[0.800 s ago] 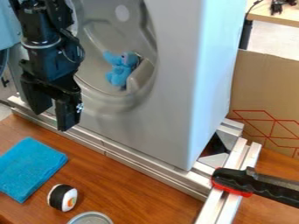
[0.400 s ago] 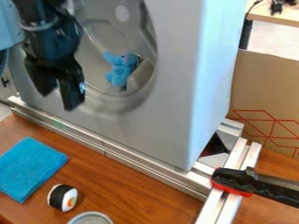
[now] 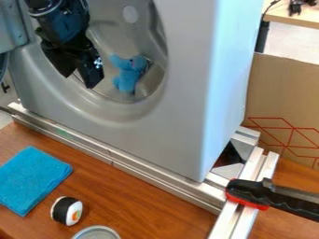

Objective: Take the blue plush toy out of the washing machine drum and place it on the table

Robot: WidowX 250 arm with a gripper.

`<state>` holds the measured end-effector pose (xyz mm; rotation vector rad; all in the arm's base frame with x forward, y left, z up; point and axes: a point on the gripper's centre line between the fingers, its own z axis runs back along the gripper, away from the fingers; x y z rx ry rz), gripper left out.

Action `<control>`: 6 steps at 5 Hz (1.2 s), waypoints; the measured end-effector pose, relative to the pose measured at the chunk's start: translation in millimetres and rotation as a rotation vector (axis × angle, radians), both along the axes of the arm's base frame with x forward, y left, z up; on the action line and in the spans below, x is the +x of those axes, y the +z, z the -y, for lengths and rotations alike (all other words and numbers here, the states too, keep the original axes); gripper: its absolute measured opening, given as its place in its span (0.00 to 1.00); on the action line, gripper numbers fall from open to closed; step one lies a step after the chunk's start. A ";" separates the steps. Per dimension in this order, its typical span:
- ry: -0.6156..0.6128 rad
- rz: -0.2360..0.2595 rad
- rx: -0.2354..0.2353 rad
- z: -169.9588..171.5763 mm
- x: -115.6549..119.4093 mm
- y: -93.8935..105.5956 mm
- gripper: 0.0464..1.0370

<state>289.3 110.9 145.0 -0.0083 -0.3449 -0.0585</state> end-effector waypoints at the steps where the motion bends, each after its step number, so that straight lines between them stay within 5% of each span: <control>1: 0.000 0.061 -0.051 -10.0 17.9 -4.5 0.96; 3: -0.015 0.072 -0.087 -18.6 38.0 -9.0 0.96; 6: -0.048 0.001 -0.172 -23.4 61.4 -32.6 0.96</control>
